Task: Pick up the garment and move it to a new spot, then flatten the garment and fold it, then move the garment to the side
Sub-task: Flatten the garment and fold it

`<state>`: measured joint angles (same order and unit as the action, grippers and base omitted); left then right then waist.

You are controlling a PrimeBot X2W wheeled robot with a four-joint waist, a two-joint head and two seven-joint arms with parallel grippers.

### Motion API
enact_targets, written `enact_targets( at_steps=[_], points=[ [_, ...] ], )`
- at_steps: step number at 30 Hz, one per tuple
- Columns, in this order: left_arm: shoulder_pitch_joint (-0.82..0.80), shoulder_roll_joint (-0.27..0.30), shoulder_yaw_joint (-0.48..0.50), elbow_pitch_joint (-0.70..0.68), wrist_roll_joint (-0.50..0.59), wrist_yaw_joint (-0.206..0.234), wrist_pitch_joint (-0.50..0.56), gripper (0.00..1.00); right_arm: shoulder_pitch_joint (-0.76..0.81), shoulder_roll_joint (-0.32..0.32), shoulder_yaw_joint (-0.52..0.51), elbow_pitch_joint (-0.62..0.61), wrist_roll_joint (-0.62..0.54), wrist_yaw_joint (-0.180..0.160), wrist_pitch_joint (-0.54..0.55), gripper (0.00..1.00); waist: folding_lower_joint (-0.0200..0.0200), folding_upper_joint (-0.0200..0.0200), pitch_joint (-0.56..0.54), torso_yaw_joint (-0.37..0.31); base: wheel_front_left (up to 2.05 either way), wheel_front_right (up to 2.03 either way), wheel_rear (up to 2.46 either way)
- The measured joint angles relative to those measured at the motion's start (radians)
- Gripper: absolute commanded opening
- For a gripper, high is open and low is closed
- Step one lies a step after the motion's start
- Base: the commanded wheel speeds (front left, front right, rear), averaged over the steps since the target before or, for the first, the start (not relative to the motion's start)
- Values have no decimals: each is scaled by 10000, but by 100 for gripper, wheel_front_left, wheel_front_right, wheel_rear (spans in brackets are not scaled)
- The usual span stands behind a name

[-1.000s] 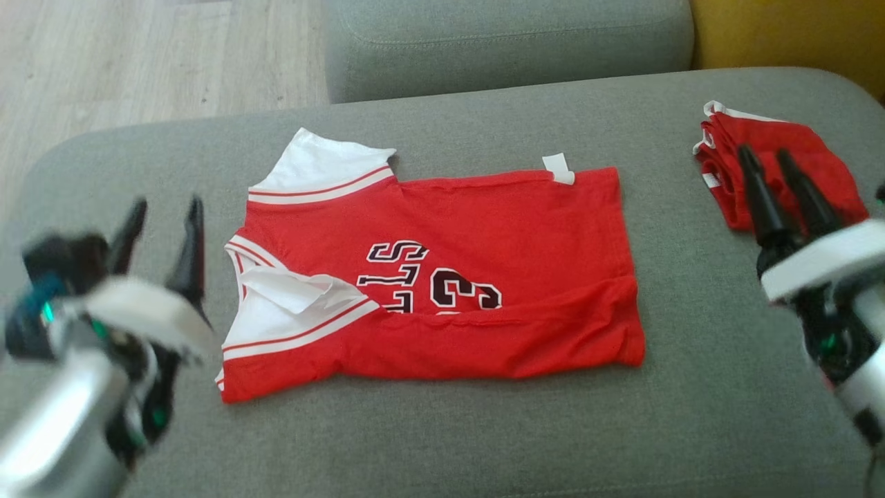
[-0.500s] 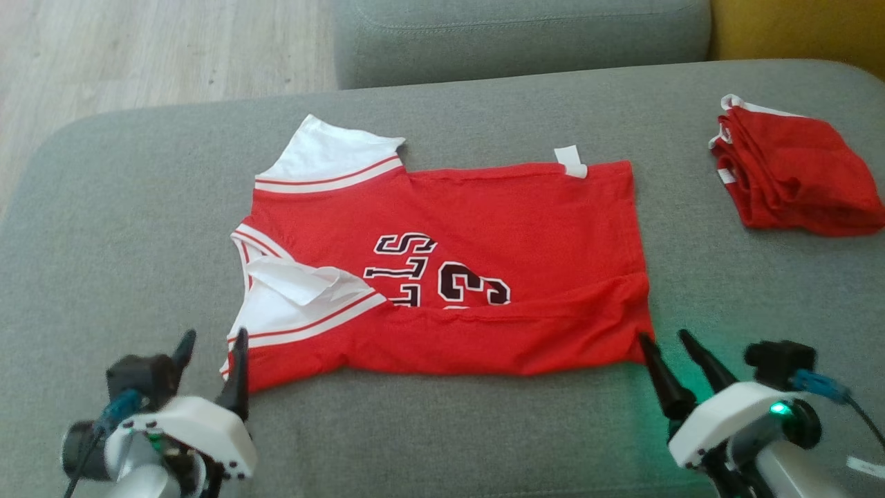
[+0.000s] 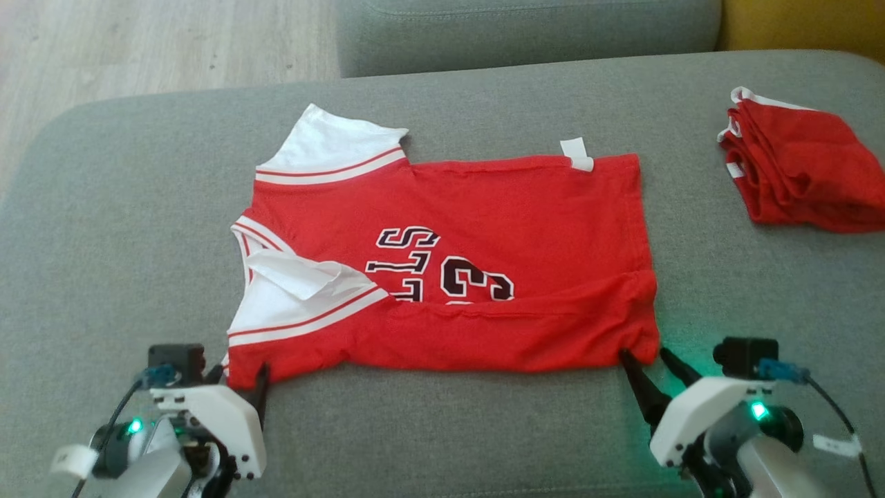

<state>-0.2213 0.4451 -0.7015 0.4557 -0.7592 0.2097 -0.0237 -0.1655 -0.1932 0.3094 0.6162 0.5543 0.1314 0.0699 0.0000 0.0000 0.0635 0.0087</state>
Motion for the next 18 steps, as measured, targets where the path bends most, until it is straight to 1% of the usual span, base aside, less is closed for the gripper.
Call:
enact_targets(
  at_steps=[4,5,6,7,8,9,15,18],
  points=[
    [-185,-140,-44,573,-207,17,723,100,-290,192,-50,79,-161,0,299,100,0,0,72,-79,0,0,0],
    [-249,-176,-19,631,-288,27,763,100,-319,234,-44,69,-163,0,345,82,0,0,83,-100,0,0,0],
    [-376,-196,-10,700,-370,27,857,59,-332,270,4,54,-174,0,376,40,0,0,88,-122,0,0,0],
    [-421,-198,-8,725,-370,21,869,38,-328,268,10,54,-174,0,376,16,0,0,86,-123,0,0,0],
    [-453,-207,-8,761,-372,15,884,11,-328,268,10,54,-174,0,376,0,0,0,81,-120,0,0,0],
    [-477,-228,-6,796,-380,13,880,0,-327,268,13,58,-174,0,376,0,0,0,66,-113,0,0,0],
    [-443,-259,13,836,-596,-75,842,0,-272,167,-73,-81,-169,0,378,0,0,0,-142,-51,0,0,0],
    [-252,-104,46,548,-656,-75,871,0,-243,-249,-134,-491,-67,0,767,0,0,0,-300,-18,0,0,0]
  ],
)
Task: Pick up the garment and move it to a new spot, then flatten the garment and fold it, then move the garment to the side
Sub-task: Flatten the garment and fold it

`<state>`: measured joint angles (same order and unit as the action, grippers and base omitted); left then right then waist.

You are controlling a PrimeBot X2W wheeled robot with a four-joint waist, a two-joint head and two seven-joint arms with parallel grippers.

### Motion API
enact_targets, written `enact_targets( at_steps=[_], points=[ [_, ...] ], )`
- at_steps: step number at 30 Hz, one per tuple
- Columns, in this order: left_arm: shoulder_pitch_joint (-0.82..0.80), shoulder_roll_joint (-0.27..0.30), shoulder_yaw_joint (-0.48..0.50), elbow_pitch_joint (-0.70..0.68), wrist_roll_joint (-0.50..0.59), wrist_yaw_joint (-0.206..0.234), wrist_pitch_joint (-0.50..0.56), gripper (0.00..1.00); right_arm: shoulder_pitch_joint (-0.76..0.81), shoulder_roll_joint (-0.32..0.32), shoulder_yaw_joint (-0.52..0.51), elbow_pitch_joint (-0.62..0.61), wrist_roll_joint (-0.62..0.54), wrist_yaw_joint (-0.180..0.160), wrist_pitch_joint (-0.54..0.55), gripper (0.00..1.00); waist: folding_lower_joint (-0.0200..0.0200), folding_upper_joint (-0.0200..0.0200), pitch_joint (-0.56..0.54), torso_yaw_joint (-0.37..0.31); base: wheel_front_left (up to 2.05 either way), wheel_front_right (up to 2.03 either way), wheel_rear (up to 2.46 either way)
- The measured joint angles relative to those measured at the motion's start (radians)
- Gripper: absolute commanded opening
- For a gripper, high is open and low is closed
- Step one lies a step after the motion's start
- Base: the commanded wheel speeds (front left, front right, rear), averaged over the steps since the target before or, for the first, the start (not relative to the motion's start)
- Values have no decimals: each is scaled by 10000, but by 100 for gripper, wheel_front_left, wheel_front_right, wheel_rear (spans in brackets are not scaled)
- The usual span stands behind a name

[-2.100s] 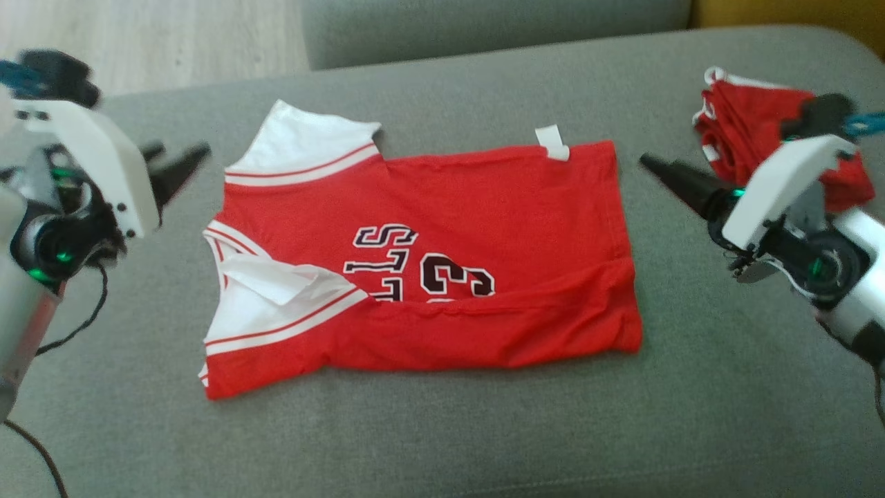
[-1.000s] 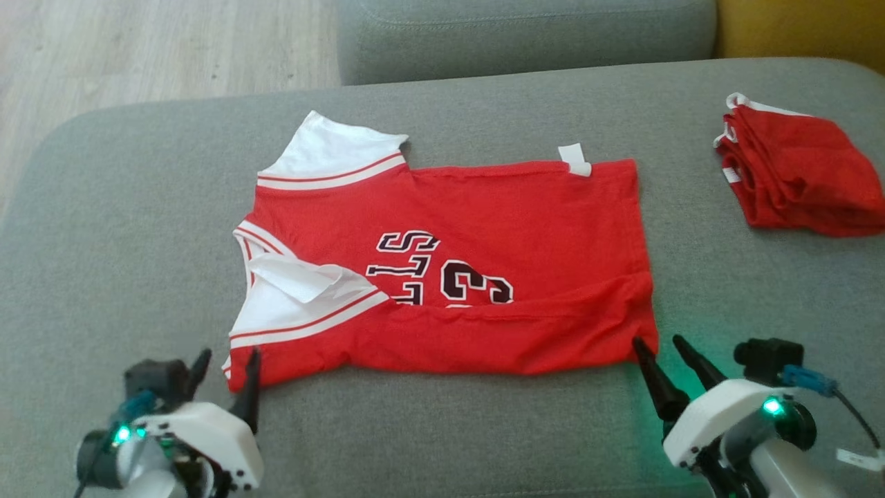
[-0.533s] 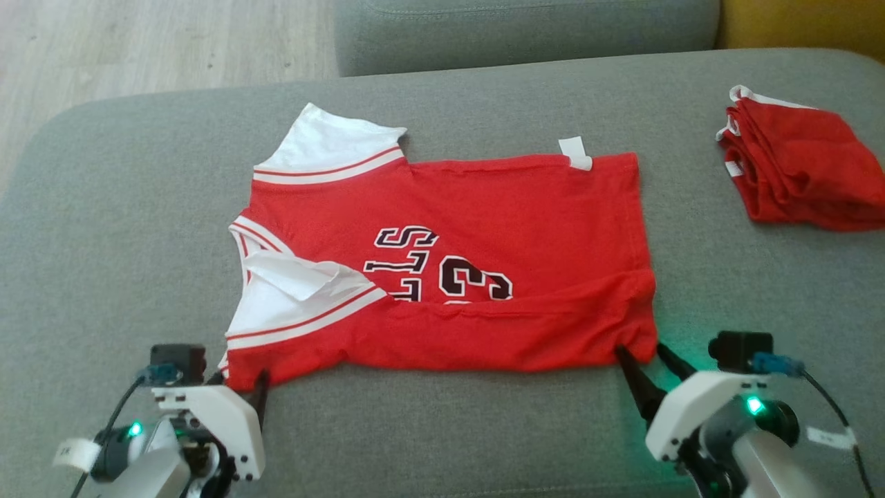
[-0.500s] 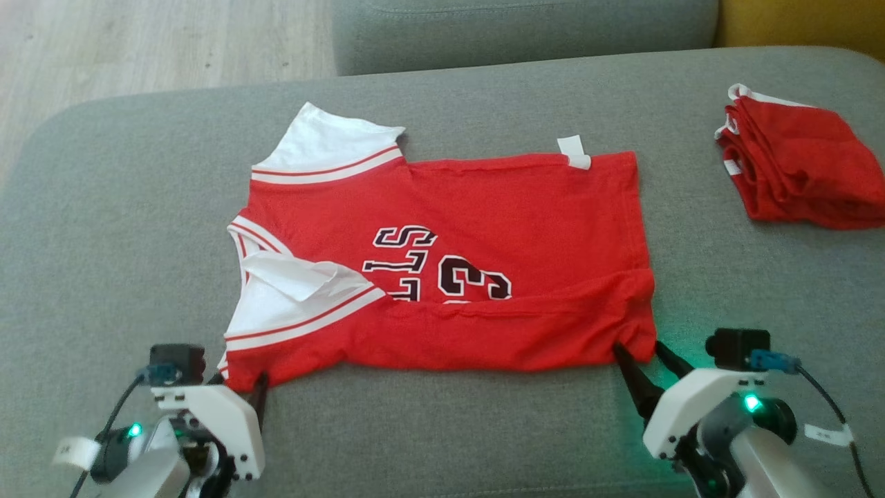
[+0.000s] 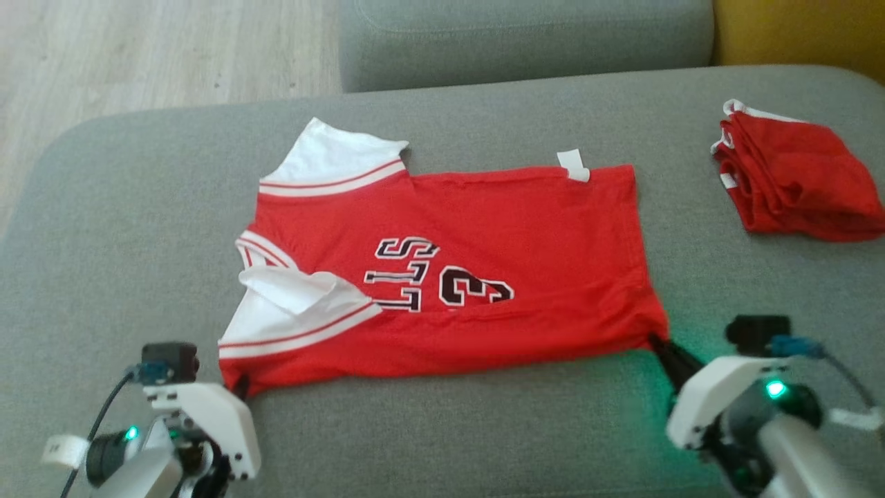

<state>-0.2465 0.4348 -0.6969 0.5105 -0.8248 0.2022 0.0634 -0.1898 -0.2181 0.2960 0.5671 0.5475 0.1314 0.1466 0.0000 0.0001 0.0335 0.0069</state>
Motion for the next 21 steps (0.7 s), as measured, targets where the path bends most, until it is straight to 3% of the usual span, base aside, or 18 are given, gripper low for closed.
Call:
enact_targets(
  at_steps=[9,16,17,18,19,20,21],
  points=[
    [1148,1016,-119,-2247,-228,318,1185,0,1173,-1496,-63,-2075,809,0,2247,0,0,0,-292,22,0,0,0],
    [2404,1620,-443,-4240,-665,1070,2527,0,2460,-1705,-945,-3137,917,0,3388,0,0,0,-298,1,0,0,0],
    [2547,1647,-443,-4460,-765,1168,2627,0,2561,-1657,-1089,-3187,915,0,3530,29,0,0,-283,-1,0,0,0],
    [2657,1657,-439,-4635,-832,1243,2692,10,2658,-1607,-1185,-3254,880,0,3670,76,0,0,-267,-3,0,0,0],
    [2705,1664,-441,-4753,-848,1317,2711,62,2713,-1501,-1294,-3294,796,0,3730,100,0,0,-254,-6,0,0,0],
    [2708,1691,-441,-4824,-846,1335,2778,100,2740,-1350,-1427,-3361,711,0,3731,100,0,0,-240,-12,0,0,0],
    [2705,1743,-418,-4869,-842,1388,2778,100,2754,-1244,-1482,-3455,623,0,3737,100,0,0,-227,-20,0,0,0]
  ],
)
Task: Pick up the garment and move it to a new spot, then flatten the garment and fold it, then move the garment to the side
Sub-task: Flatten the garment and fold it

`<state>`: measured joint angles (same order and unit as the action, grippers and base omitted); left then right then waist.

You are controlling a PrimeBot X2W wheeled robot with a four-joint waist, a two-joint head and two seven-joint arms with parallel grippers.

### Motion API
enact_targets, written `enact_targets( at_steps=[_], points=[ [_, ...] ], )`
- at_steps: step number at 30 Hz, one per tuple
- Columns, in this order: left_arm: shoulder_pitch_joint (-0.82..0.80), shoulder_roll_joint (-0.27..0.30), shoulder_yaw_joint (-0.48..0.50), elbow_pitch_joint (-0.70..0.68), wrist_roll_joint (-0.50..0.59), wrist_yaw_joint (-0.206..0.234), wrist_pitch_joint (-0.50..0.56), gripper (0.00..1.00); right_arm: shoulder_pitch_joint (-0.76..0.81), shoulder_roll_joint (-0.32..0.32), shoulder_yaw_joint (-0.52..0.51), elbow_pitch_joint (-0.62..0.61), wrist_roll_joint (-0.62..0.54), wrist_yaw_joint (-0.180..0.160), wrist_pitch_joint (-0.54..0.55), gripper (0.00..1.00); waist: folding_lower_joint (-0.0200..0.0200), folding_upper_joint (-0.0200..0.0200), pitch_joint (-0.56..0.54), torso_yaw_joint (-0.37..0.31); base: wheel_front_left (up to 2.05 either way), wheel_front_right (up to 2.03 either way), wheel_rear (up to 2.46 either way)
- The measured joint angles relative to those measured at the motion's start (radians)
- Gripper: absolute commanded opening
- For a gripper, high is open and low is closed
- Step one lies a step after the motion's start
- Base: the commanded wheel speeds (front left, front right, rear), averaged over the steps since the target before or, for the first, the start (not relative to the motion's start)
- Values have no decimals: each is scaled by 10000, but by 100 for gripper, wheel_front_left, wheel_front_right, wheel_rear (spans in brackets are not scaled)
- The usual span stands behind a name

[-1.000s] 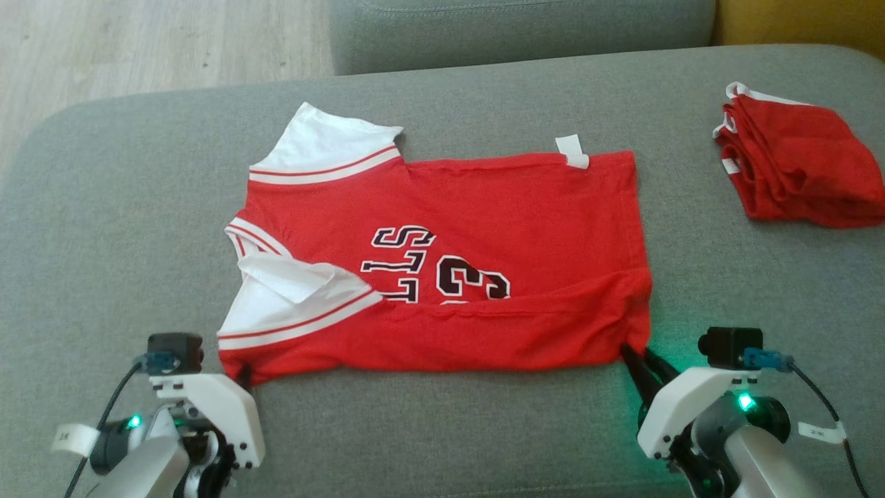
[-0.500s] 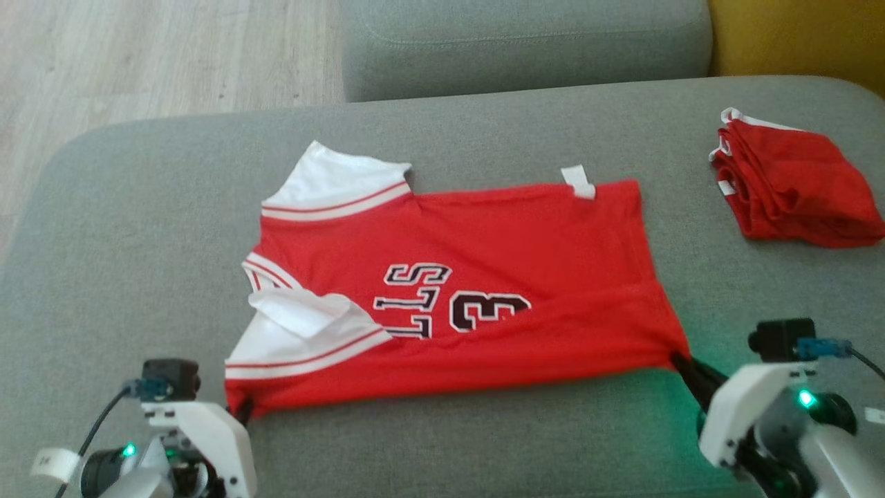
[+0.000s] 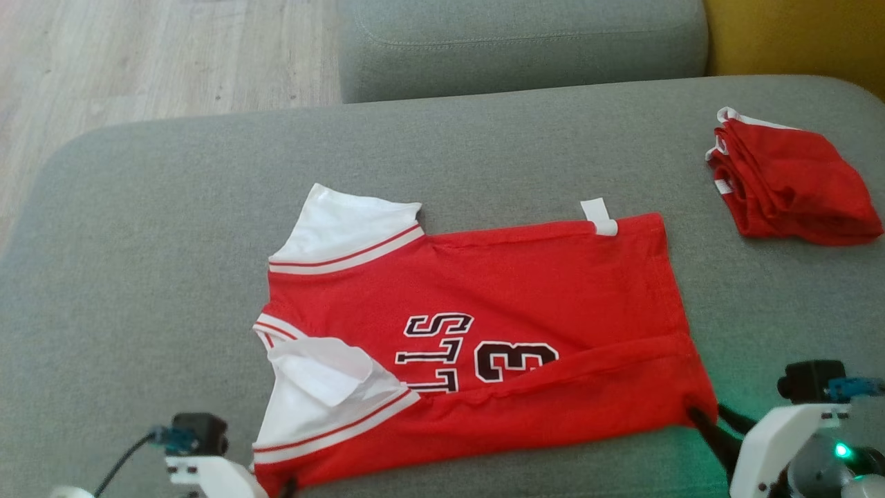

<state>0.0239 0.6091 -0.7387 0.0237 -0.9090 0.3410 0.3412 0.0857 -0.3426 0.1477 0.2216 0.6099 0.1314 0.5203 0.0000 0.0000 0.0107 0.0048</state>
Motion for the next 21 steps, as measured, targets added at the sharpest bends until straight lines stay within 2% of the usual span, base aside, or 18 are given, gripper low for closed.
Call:
enact_targets(
  at_steps=[6,11,16,21],
  points=[
    [-388,424,309,-316,276,88,-257,100,12,303,-627,-890,-113,0,-159,100,0,0,95,-32,0,0,0],
    [-2338,619,589,-579,686,-435,-127,100,-948,558,-1452,-1034,-403,0,-729,100,0,0,444,-59,0,0,0],
    [-5148,485,460,79,984,-1534,853,100,-3221,876,-1501,-42,-552,0,-723,100,1,0,1139,-108,0,0,0],
    [-7395,-445,150,2104,696,-3099,1703,100,-5130,886,-1101,1478,-566,0,-702,100,3,0,1987,-131,0,0,0]
  ],
)
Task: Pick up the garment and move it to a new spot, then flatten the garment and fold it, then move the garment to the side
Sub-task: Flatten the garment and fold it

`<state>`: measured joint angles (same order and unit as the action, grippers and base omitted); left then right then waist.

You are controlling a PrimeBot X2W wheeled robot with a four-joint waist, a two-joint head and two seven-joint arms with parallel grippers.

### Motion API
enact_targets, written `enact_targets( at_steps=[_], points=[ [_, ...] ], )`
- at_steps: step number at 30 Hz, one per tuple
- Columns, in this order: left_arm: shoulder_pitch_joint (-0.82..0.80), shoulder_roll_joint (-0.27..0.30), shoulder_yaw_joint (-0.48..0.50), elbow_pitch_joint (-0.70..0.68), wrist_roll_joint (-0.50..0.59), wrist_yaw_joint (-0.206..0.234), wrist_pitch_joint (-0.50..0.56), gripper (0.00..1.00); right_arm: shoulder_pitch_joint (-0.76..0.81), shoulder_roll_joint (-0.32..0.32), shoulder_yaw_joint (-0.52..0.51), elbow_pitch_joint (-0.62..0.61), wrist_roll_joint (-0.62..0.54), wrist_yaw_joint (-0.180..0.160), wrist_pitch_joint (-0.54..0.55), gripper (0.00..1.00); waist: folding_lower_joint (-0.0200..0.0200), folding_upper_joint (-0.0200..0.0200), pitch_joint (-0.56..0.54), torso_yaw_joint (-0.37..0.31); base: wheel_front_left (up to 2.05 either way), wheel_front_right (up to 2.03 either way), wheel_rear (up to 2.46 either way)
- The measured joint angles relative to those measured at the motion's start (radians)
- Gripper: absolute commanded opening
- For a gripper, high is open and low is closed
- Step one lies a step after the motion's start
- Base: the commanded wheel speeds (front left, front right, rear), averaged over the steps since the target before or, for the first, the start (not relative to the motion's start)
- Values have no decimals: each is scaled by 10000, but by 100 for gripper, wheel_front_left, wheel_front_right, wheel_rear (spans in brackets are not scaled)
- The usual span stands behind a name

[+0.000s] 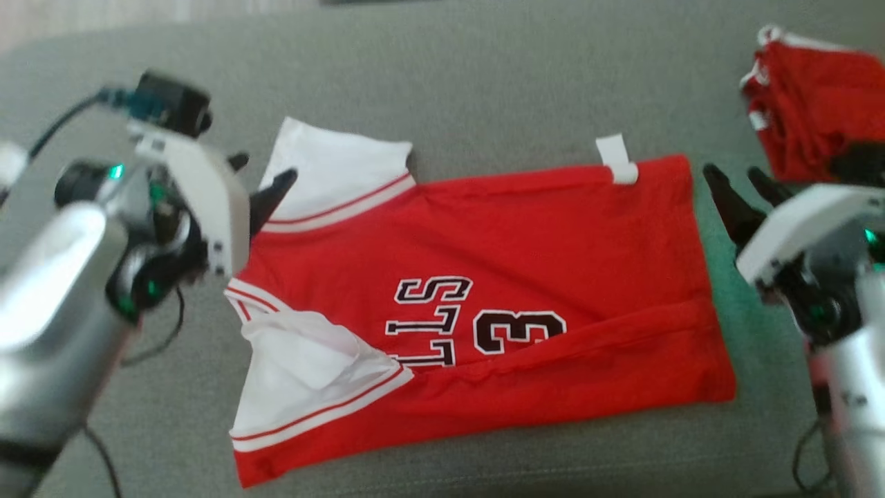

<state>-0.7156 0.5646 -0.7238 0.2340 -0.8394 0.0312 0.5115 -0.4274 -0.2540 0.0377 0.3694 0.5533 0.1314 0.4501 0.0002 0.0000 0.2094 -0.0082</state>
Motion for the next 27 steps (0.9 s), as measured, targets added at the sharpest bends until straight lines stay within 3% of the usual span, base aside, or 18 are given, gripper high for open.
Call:
enact_targets(
  at_steps=[3,8,18,25,26,27],
  points=[
    [-1018,-374,-155,1290,33,-667,293,100,-821,2,359,949,-6,0,4,100,1,0,483,-47,0,0,0],
    [-2706,-901,-520,3285,123,-1352,859,100,-2034,-35,1262,2360,52,0,165,100,1,0,1312,-205,0,0,0],
    [-4186,-1122,-836,5806,178,-1553,1085,100,-3177,-77,2748,2907,1030,0,-153,100,-1,0,2062,-820,0,0,0],
    [-4247,-1313,-1505,6142,-399,-1574,1482,100,-3498,-142,3484,3219,1618,0,-364,100,-2,0,2141,-1065,0,0,0],
    [-4247,-1292,-1616,6132,-474,-1620,1499,100,-3538,-157,3567,3266,1705,0,-364,99,-2,0,2135,-1063,0,0,0],
    [-4247,-1292,-1616,6132,-474,-1620,1499,100,-3538,-157,3567,3266,1705,0,-364,88,-2,0,2135,-1063,0,0,0]
  ],
)
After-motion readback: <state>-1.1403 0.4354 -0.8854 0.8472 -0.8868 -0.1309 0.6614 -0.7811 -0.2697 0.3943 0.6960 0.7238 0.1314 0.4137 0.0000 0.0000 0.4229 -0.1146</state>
